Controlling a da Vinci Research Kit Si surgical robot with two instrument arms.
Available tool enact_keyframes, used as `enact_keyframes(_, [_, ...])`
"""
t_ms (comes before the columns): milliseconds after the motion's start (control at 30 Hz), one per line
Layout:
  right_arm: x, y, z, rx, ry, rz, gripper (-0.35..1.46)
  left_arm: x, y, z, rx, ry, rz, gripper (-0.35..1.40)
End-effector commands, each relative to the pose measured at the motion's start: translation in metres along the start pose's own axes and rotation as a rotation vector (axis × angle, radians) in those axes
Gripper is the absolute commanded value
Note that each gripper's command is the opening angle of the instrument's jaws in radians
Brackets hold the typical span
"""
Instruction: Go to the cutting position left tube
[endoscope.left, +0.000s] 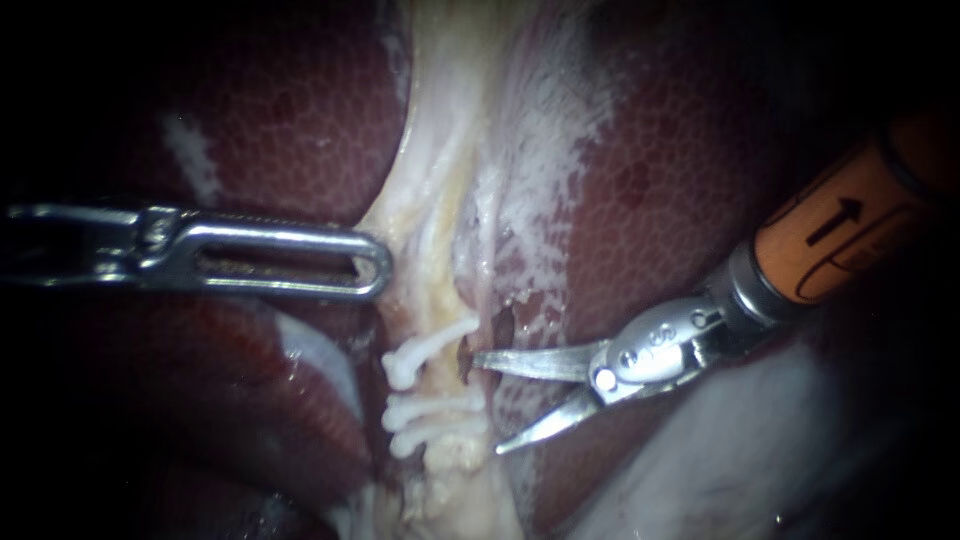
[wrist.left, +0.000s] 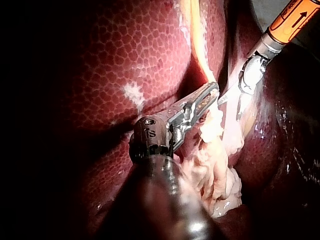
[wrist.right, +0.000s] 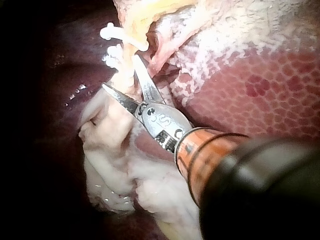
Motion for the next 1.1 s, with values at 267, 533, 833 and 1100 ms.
enact_keyframes(267, [-0.0002, 0.0007, 0.0006, -0.001, -0.001, 0.000, 1.41, 0.0001, -0.0004, 0.0000, 0.000, 0.000, 0.001, -0.35])
enact_keyframes(533, [0.0005, 0.0008, 0.0016, 0.023, 0.011, 0.001, 1.40, 0.0002, -0.0004, 0.0001, 0.000, 0.000, 0.001, -0.35])
enact_keyframes(833, [0.0011, 0.0011, 0.0018, 0.032, 0.056, 0.092, 1.36, 0.0003, -0.0004, 0.0002, -0.001, 0.000, 0.002, -0.35])
enact_keyframes(1100, [0.0018, 0.0020, 0.0025, 0.025, 0.078, 0.185, 1.28, 0.0004, -0.0003, 0.0003, -0.002, -0.001, 0.003, -0.35])
